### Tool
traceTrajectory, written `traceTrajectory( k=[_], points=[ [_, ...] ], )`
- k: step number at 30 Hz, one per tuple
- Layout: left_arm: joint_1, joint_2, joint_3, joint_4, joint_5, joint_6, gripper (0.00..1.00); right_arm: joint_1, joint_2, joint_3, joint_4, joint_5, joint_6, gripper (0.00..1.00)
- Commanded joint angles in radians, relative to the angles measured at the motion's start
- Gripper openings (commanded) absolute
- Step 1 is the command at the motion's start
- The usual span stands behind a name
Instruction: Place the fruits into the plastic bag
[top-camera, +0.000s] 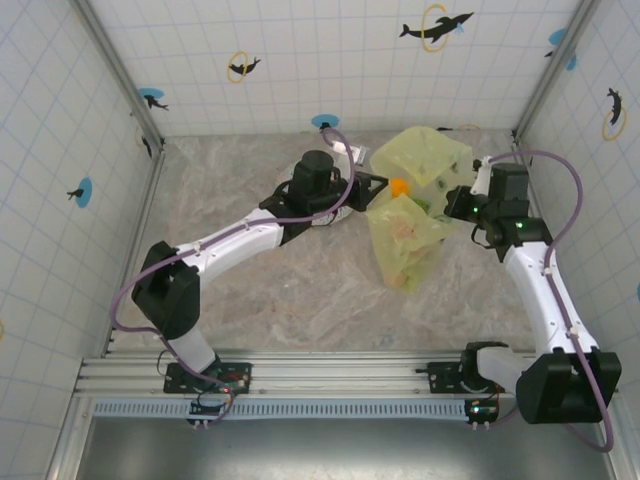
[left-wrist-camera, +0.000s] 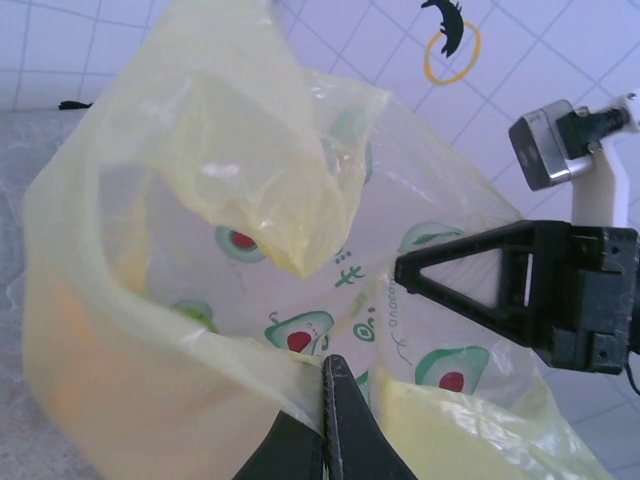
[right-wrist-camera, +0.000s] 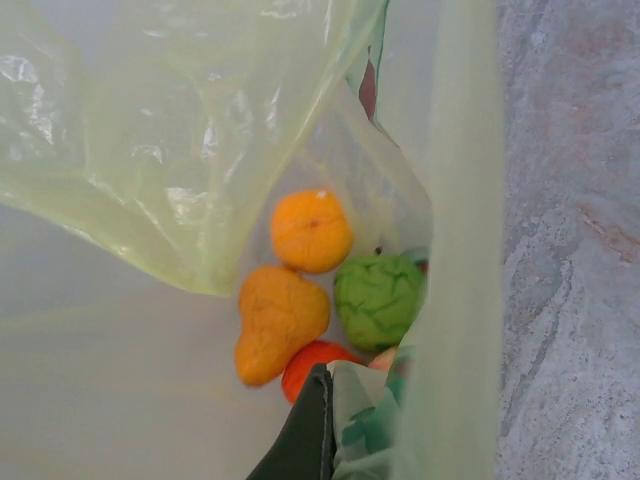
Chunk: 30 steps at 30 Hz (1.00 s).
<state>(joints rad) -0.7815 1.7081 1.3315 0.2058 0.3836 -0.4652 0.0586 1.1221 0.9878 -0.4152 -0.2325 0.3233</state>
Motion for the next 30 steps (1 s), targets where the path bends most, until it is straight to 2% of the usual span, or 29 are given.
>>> traceTrajectory(
  k=[1,10,13,15,25,30],
  points=[
    [0.018,0.037,0.019,-0.012,0.0,0.032,0.0,-0.002,-0.005,-0.007,0.052,-0.014,0.017,0.01],
    [0.052,0.094,-0.027,-0.009,-0.024,0.003,0.0,-0.005,0.058,-0.137,0.131,-0.045,0.031,0.03],
    [0.054,0.09,-0.045,-0.011,-0.041,0.0,0.01,-0.004,0.071,-0.138,0.137,-0.057,0.032,0.07],
    [0.056,0.08,-0.056,-0.008,-0.051,0.001,0.07,-0.005,0.073,-0.131,0.139,-0.06,0.034,0.13],
    [0.057,0.029,-0.087,-0.001,-0.073,0.014,0.15,-0.006,0.052,-0.106,0.131,-0.059,0.042,0.24],
    [0.058,-0.011,-0.109,0.0,-0.093,0.027,0.21,-0.005,0.041,-0.078,0.107,-0.053,0.038,0.41]
  ],
)
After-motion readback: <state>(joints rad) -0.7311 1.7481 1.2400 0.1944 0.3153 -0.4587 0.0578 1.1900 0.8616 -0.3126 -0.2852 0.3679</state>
